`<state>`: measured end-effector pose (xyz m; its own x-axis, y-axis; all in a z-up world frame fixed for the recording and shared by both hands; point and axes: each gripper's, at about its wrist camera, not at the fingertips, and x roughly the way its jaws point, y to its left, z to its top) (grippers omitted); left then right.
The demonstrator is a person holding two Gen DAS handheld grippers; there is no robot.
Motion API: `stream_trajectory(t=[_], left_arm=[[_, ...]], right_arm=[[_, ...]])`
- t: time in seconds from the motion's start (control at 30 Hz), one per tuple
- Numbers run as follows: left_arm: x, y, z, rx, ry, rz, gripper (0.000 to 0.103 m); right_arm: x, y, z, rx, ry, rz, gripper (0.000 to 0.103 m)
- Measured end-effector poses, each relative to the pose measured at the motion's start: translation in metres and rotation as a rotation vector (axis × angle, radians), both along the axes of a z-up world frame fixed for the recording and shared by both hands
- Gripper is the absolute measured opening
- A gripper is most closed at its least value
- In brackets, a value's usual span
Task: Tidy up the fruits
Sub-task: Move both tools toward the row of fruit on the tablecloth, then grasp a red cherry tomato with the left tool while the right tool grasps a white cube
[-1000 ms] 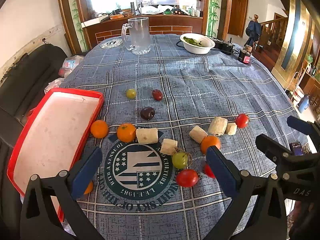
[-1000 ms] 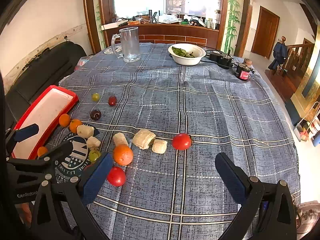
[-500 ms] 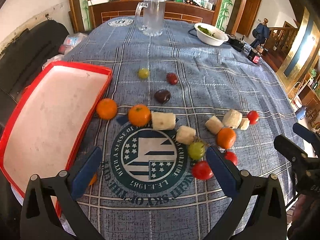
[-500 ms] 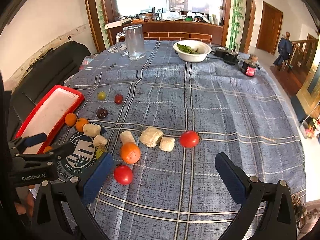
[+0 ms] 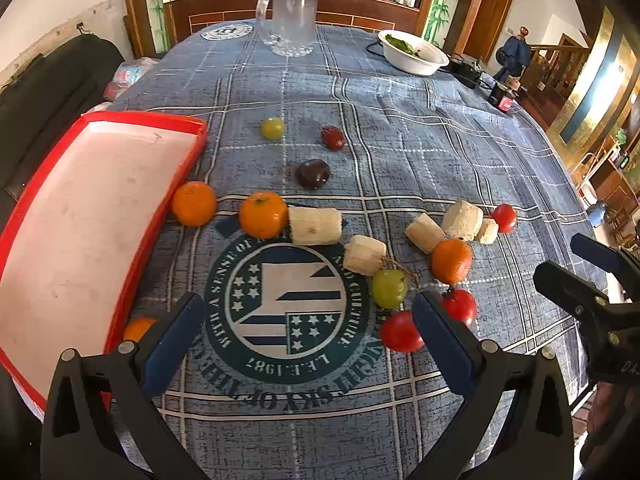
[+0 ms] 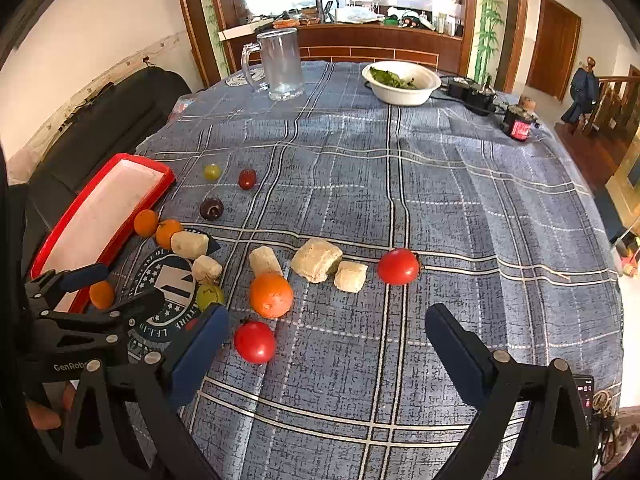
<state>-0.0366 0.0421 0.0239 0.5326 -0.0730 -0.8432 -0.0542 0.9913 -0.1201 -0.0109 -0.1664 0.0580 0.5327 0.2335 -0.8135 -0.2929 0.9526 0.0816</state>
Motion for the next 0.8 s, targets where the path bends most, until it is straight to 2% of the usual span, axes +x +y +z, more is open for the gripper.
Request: stream_trajectory(t=[0.07, 0.27, 0.4, 0.57, 0.67, 0.8], left_arm=[[0.0, -0.002, -0.002, -0.008, 0.004, -0.014, 0.103], [-0.001, -0.015, -0.012, -0.047, 0.031, -0.084, 0.101], [0.0, -0.027, -0.02, -0.088, 0.063, -0.15, 0.084], [0.001, -0.043, -0.025, -0.103, 0.094, -0.214, 0.076], [0.005, -0.049, -0.03, -0.091, 0.131, -0.232, 0.064], [0.007, -0.049, -0.03, -0.069, 0.134, -0.235, 0.059]], right_arm=[[0.002, -0.002, -0.002, 0.004, 0.009, 0.002, 0.096], [0.01, -0.007, -0.013, 0.042, 0.08, 0.021, 0.075], [0.013, -0.006, -0.019, 0.056, 0.11, 0.041, 0.07], [0.017, -0.006, -0.024, 0.046, 0.121, 0.051, 0.066], [0.025, -0.015, -0.028, 0.046, 0.13, 0.017, 0.066], [0.038, -0.027, -0.033, 0.047, 0.144, -0.024, 0.061]])
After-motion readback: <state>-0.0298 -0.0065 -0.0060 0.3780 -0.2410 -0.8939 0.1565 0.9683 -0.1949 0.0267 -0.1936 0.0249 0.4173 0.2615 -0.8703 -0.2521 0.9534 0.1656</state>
